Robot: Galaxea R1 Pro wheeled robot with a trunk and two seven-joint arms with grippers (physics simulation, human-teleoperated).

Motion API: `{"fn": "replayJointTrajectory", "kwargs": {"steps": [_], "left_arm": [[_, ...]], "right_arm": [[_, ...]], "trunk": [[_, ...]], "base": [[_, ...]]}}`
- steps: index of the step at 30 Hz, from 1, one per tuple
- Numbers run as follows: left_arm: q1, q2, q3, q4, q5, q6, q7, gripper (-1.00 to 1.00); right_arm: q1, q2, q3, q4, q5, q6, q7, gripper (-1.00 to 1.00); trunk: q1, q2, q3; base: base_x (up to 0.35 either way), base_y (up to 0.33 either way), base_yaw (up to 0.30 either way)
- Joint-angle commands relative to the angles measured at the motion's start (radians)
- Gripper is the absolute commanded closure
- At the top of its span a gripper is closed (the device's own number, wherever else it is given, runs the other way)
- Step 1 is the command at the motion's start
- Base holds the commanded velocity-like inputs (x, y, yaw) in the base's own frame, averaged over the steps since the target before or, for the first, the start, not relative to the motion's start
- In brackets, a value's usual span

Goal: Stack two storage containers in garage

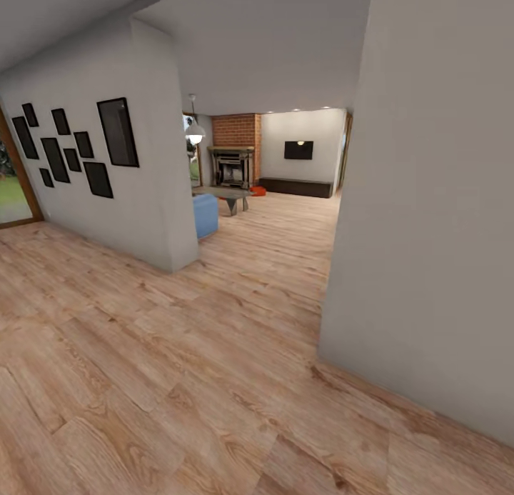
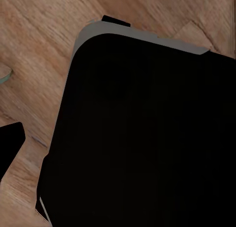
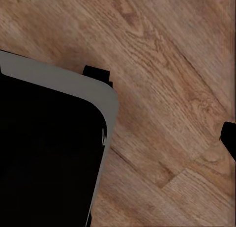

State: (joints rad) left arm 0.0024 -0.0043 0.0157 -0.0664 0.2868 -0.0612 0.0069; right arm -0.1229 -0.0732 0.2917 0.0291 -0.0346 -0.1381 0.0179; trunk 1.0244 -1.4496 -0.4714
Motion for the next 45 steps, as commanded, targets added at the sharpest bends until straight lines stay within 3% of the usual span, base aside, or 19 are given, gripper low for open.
{"fn": "replayJointTrajectory", "kwargs": {"steps": [1,9,18,30,45], "left_arm": [[0.000,0.000,0.001,-0.001,0.004,-0.002,0.001,-1.00],[0.000,0.002,-0.003,-0.012,0.002,0.001,-0.001,-1.00],[0.000,0.005,-0.002,-0.088,0.005,0.009,-0.006,-1.00],[0.001,0.008,-0.002,-0.052,0.006,0.009,-0.009,-1.00],[0.000,0.008,-0.002,-0.048,0.006,0.013,-0.010,-1.00]], "right_arm": [[-0.001,0.000,0.005,0.003,-0.004,-0.006,0.002,-1.00],[-0.001,0.011,-0.007,0.003,-0.023,0.005,0.003,-1.00],[-0.001,0.016,-0.012,0.003,-0.026,-0.003,0.001,-1.00],[-0.001,0.018,-0.007,0.003,-0.016,0.004,0.002,-1.00],[-0.001,0.018,-0.013,0.003,-0.022,0.000,0.001,-1.00]], "trunk": [[0.001,0.000,-0.001],[0.001,0.000,-0.001],[0.001,0.000,-0.001],[0.001,0.000,-0.001],[0.001,0.000,-0.001]], "base": [[0.324,0.000,0.000],[0.324,0.000,0.000],[0.324,0.000,0.000],[0.324,0.000,0.005],[0.324,0.000,0.195]]}}
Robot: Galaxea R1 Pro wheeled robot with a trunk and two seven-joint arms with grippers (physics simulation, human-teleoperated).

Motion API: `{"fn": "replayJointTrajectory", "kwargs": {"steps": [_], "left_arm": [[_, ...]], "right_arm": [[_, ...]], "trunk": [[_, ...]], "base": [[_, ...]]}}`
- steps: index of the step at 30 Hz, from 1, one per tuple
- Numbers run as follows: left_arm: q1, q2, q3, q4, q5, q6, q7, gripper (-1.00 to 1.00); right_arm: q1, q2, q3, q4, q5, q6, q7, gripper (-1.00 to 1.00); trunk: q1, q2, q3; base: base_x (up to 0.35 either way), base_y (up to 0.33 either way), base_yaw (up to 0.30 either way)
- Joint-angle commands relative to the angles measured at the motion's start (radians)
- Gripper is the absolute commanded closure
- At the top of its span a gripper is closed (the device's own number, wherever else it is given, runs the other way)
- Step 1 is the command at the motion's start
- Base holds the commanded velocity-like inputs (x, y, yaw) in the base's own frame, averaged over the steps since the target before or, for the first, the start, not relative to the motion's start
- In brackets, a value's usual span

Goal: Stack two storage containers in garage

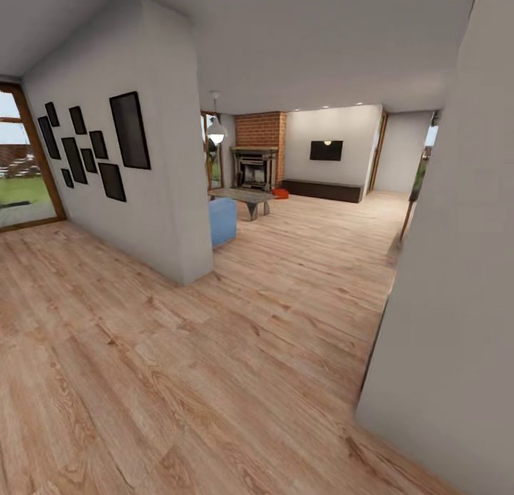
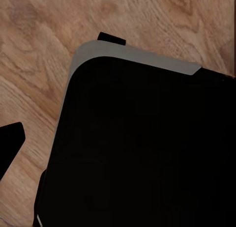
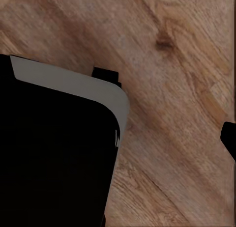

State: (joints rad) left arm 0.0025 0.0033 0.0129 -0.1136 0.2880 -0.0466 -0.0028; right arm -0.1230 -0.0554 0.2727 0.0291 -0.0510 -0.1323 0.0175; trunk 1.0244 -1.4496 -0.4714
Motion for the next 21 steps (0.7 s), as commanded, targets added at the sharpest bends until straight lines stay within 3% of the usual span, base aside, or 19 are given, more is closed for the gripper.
{"fn": "replayJointTrajectory", "kwargs": {"steps": [1,15,21], "left_arm": [[0.000,0.000,0.001,0.000,0.005,0.002,0.000,-1.00],[0.000,-0.001,0.002,0.002,0.004,0.006,0.006,-1.00],[0.000,-0.002,0.002,0.002,0.003,0.005,0.009,-1.00]], "right_arm": [[-0.001,0.000,0.006,0.003,-0.005,-0.006,0.002,-1.00],[-0.001,-0.001,0.015,0.003,0.010,-0.011,0.001,-1.00],[-0.001,0.000,0.010,0.003,-0.008,-0.007,0.001,-1.00]], "trunk": [[0.001,0.000,-0.001],[0.001,0.000,-0.001],[0.001,0.000,-0.001]], "base": [[0.324,0.000,0.036],[0.324,0.000,0.007],[0.324,0.000,0.000]]}}
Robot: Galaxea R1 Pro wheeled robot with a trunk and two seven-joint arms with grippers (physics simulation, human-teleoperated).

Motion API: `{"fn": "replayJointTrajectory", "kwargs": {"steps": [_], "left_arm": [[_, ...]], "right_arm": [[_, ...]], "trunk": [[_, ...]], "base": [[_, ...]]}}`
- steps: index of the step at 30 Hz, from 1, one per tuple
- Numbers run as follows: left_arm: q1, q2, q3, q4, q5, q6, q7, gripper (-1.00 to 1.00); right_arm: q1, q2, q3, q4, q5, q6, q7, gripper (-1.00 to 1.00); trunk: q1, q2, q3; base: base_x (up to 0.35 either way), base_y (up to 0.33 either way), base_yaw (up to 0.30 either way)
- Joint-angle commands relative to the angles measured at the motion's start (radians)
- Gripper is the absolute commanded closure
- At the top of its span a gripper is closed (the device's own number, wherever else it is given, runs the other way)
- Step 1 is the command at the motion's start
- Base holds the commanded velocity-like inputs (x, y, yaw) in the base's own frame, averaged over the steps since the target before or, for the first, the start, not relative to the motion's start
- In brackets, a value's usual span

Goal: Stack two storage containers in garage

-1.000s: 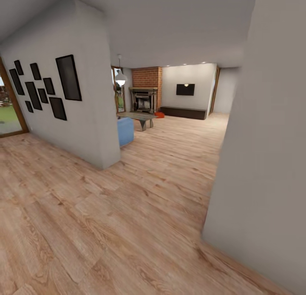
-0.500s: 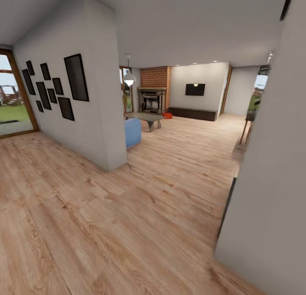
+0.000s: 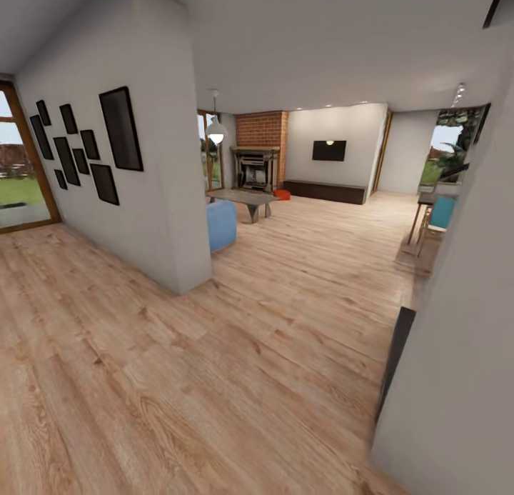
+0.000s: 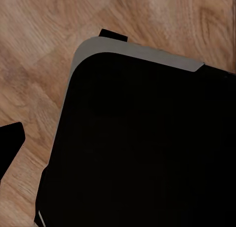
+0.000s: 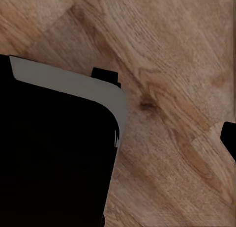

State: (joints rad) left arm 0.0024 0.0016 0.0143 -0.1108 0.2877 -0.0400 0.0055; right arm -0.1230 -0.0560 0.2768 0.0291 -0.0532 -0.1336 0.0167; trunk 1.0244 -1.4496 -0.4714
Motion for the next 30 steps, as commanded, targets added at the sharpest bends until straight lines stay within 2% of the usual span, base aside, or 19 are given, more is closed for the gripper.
{"fn": "replayJointTrajectory", "kwargs": {"steps": [1,12,30], "left_arm": [[0.000,-0.001,0.001,-0.001,0.003,-0.001,0.001,-1.00],[0.000,-0.003,0.000,-0.001,0.002,0.000,0.000,-1.00],[0.000,-0.004,-0.001,-0.001,0.004,0.000,0.001,-1.00]], "right_arm": [[-0.001,0.000,0.006,0.003,-0.005,-0.006,0.002,-1.00],[-0.001,0.000,0.015,0.003,0.013,-0.007,0.003,-1.00],[-0.001,-0.001,0.021,0.003,0.015,-0.011,0.011,-1.00]], "trunk": [[0.001,0.000,-0.001],[0.001,0.000,-0.001],[0.001,0.000,-0.001]], "base": [[0.324,0.000,0.000],[0.324,0.000,0.000],[0.324,0.000,0.000]]}}
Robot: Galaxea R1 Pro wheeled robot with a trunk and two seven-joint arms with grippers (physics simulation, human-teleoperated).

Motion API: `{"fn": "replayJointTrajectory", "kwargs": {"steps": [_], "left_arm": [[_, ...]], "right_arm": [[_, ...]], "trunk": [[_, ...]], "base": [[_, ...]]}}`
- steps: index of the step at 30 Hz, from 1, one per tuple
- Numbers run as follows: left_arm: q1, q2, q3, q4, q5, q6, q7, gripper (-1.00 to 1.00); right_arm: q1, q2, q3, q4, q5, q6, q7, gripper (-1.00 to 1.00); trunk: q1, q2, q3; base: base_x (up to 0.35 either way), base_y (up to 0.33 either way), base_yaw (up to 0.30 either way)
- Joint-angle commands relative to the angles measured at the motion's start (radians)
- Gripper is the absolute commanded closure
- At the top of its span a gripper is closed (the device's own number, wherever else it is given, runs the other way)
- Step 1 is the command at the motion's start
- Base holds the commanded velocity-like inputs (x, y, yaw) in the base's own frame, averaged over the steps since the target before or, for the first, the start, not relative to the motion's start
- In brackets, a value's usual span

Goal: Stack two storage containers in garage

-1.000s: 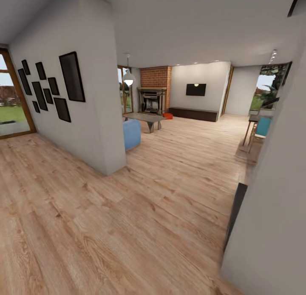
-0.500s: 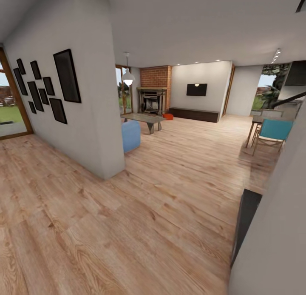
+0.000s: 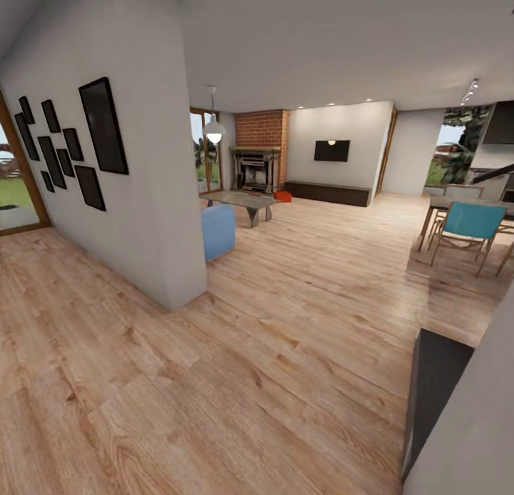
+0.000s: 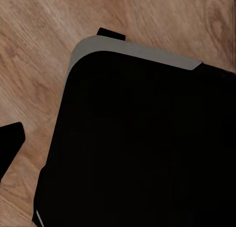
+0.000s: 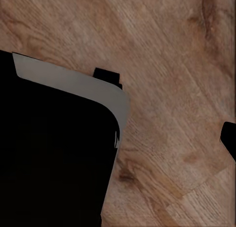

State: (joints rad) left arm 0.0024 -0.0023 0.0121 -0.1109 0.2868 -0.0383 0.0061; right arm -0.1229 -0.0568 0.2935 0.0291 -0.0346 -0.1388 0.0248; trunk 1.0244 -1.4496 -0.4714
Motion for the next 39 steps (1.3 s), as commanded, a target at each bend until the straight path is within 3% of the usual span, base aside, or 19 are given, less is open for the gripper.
{"fn": "replayJointTrajectory", "kwargs": {"steps": [1,17,39], "left_arm": [[0.000,0.000,0.001,-0.001,0.005,-0.002,0.001,-1.00],[0.000,-0.001,0.003,-0.001,0.004,-0.004,0.002,-1.00],[0.000,0.001,0.002,-0.001,0.004,-0.002,0.001,-1.00]], "right_arm": [[-0.001,0.000,0.004,0.003,-0.004,-0.006,0.003,-1.00],[-0.001,0.000,0.002,0.003,-0.002,-0.007,0.001,-1.00],[-0.001,0.002,0.000,0.003,-0.004,-0.007,0.001,-1.00]], "trunk": [[0.001,0.000,-0.001],[0.001,0.000,-0.001],[0.001,0.000,-0.001]], "base": [[0.324,0.000,0.000],[0.324,0.006,0.000],[0.324,0.114,-0.026]]}}
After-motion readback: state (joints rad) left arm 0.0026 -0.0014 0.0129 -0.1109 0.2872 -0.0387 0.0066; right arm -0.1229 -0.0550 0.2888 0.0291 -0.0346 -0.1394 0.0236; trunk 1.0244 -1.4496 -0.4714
